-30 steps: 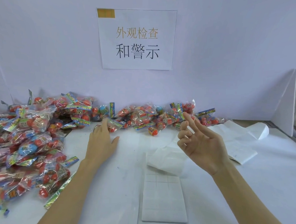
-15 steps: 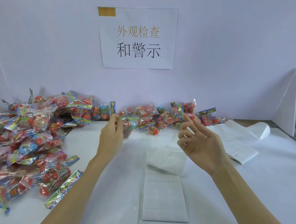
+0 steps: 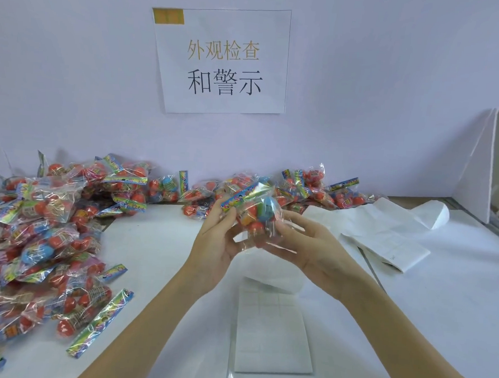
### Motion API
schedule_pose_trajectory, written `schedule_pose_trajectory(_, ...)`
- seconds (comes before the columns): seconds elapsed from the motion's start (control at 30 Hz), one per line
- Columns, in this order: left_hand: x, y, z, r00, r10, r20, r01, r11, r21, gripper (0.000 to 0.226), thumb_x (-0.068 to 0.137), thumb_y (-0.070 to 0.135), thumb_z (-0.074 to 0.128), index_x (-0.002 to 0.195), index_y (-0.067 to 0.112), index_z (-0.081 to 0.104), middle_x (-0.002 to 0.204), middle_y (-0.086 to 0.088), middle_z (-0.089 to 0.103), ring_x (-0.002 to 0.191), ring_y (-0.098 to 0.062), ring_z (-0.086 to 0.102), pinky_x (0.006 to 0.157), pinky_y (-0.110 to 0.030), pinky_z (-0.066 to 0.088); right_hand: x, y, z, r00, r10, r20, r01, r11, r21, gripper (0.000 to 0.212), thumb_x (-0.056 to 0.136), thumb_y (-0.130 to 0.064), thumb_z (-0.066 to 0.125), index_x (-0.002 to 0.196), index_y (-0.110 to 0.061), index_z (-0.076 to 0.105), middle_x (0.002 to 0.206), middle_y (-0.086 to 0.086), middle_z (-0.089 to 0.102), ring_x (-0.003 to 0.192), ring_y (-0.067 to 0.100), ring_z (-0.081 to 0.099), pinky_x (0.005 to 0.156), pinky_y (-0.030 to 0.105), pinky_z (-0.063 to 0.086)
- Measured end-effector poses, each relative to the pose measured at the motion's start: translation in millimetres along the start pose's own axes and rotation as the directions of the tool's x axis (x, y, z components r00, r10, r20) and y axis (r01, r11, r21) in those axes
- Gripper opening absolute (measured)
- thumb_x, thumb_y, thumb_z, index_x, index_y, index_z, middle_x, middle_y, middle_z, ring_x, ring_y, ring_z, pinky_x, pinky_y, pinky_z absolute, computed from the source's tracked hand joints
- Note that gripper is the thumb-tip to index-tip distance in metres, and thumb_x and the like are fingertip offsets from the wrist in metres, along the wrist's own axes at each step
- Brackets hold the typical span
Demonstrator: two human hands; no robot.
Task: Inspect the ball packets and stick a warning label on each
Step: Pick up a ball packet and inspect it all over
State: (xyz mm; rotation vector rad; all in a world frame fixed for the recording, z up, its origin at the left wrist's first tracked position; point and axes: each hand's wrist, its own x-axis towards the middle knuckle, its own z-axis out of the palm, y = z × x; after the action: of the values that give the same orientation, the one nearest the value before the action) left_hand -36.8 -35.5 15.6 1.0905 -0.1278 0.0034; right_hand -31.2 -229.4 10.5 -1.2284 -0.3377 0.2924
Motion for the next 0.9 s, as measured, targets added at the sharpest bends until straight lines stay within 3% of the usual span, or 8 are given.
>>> schedule_pose_trajectory(0.1,1.4,2.9,-2.7,0.999,-0.007,-0.042,0.013,0.990,0.141,0.030,0.108,0.027,0.051,0.122,0.006,0.068,0.115,-0.018,0.072,0.097,-0.032,0.068,0.081,-0.052,0.060,0.4,0.8,-1.9,0.997,-0.011,-0.080,0.004,0.996,-0.088,0.029,0.101,-0.017,0.065,0.128,-0.007,0.071,0.120,0.020,0.074,0.110,0.037,0.071,0.097,0.039,0.060)
schedule_pose_trajectory(0.2,0.6,3.7,-7.0,0.990,0.141,-0.008,-0.119,0.863,0.491,0.042,0.097,0.056,0.062,0.107,0.018,0.075,0.088,0.002,0.077,0.079,-0.010,0.070,0.073,-0.028,0.058,0.8,-0.8,-0.7,0.992,-0.023,-0.127,0.001,0.985,-0.171,0.021,0.100,-0.017,0.067,0.117,-0.010,0.076,0.106,0.014,0.078,0.088,0.025,0.070,0.083,0.030,0.059)
schedule_pose_trajectory(0.27,0.0,3.1,-9.5,0.976,0.216,0.030,-0.187,0.762,0.620,0.041,0.088,0.059,0.065,0.100,0.021,0.074,0.078,0.010,0.073,0.075,-0.009,0.067,0.071,-0.027,0.056,1.6,-1.4,-0.4,0.987,-0.049,-0.153,0.009,0.968,-0.252,0.016,0.099,-0.017,0.070,0.112,-0.012,0.078,0.096,0.012,0.076,0.082,0.021,0.065,0.081,0.032,0.054)
schedule_pose_trajectory(0.37,-0.8,4.3,-9.7,0.984,0.165,0.060,-0.168,0.786,0.595,0.035,0.087,0.052,0.069,0.104,0.023,0.075,0.086,-0.002,0.077,0.077,-0.031,0.071,0.068,-0.035,0.057,2.1,-2.7,-0.7,0.984,-0.079,-0.157,0.023,0.943,-0.333,0.013,0.095,-0.025,0.076,0.104,-0.017,0.080,0.093,0.010,0.075,0.081,0.021,0.062,0.079,0.039,0.047)
schedule_pose_trajectory(0.47,-1.0,6.4,-10.8,0.979,0.176,0.105,-0.204,0.777,0.595,0.019,0.097,0.040,0.066,0.102,0.023,0.071,0.085,-0.007,0.078,0.069,-0.024,0.073,0.063,-0.034,0.058,1.4,-2.9,1.4,0.978,-0.123,-0.169,0.058,0.937,-0.345,0.031,0.089,-0.046,0.074,0.105,-0.020,0.082,0.100,0.009,0.079,0.087,0.023,0.066,0.081,0.048,0.054)
schedule_pose_trajectory(0.57,1.4,8.4,-15.1,0.968,0.175,0.177,-0.249,0.706,0.663,0.008,0.105,0.022,0.060,0.108,0.017,0.065,0.084,-0.007,0.078,0.066,-0.021,0.071,0.063,-0.041,0.061,0.4,-3.6,2.4,0.973,-0.132,-0.187,0.066,0.944,-0.324,0.036,0.090,-0.055,0.067,0.103,-0.026,0.084,0.100,0.007,0.081,0.091,0.018,0.074,0.081,0.030,0.061)
schedule_pose_trajectory(0.73,-2.3,11.9,-11.4,0.968,0.170,0.182,-0.248,0.712,0.657,0.030,0.093,0.048,0.060,0.098,0.019,0.061,0.082,-0.005,0.076,0.067,-0.017,0.070,0.056,-0.030,0.057,-1.3,-3.6,3.5,0.970,-0.169,-0.177,0.094,0.925,-0.369,0.038,0.089,-0.056,0.068,0.099,-0.023,0.084,0.094,0.007,0.080,0.084,0.015,0.073,0.070,0.026,0.060)
schedule_pose_trajectory(0.9,4.5,7.7,-15.0,0.954,0.293,0.059,-0.269,0.758,0.595,0.010,0.096,0.028,0.070,0.095,0.019,0.067,0.091,-0.003,0.072,0.079,-0.012,0.070,0.066,-0.020,0.056,-1.7,-3.9,5.6,0.986,-0.114,-0.121,0.058,0.919,-0.389,0.037,0.093,-0.058,0.059,0.111,-0.035,0.081,0.110,-0.002,0.080,0.110,0.025,0.071,0.105,0.048,0.054)
